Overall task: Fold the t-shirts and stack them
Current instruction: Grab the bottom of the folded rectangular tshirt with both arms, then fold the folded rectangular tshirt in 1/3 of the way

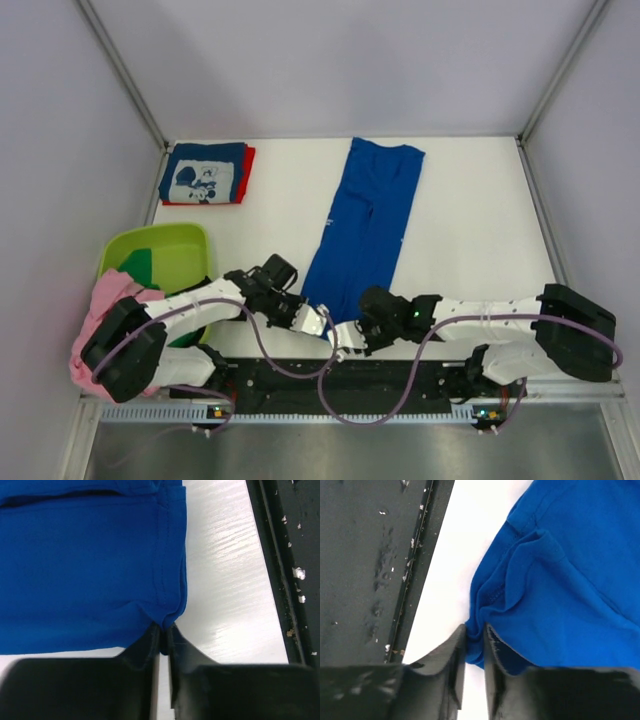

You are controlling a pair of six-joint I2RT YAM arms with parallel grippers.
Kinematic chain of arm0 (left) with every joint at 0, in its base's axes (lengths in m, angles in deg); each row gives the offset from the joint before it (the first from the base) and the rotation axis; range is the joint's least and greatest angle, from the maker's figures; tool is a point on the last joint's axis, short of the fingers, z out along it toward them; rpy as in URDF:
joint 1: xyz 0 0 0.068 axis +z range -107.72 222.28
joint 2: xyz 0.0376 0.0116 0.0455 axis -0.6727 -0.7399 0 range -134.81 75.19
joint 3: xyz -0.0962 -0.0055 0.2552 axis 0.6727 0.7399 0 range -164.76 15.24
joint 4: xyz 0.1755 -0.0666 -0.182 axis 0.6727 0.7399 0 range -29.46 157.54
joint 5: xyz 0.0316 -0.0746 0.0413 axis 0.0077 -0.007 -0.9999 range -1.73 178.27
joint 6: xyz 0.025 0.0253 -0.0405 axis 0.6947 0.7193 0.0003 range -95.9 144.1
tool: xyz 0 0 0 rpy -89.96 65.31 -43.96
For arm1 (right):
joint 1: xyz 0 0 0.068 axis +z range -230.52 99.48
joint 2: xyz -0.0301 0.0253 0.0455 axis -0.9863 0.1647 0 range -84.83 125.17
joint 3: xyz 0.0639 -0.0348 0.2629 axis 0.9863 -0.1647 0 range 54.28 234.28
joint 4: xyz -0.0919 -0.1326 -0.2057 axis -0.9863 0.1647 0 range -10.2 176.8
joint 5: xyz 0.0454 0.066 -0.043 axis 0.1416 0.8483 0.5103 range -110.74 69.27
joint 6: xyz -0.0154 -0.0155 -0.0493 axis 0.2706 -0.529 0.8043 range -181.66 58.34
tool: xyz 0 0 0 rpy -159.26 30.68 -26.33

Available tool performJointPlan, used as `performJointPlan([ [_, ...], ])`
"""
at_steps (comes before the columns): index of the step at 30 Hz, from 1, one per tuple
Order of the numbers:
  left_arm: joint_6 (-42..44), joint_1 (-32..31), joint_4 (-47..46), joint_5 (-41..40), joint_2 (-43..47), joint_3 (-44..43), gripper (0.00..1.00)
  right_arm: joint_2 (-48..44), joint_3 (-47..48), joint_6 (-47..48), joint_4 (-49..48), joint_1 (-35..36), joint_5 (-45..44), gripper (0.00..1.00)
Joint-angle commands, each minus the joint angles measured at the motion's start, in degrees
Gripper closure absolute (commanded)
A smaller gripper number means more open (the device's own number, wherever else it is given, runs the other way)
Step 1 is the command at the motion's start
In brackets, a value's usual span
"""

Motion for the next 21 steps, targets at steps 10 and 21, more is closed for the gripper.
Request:
performJointPlan([
  [10, -13.6, -0.4, 13.2, 1.7, 4.9, -14.0, 1.0, -18.4, 2.5, -3.1, 6.9, -6.4, 2.0, 1.0],
  [21, -29.7, 7.4, 11.6, -14.4, -23.2, -47.1, 1.0, -8.8, 7.2, 0.7, -12.7, -32.5, 0.7, 1.0],
])
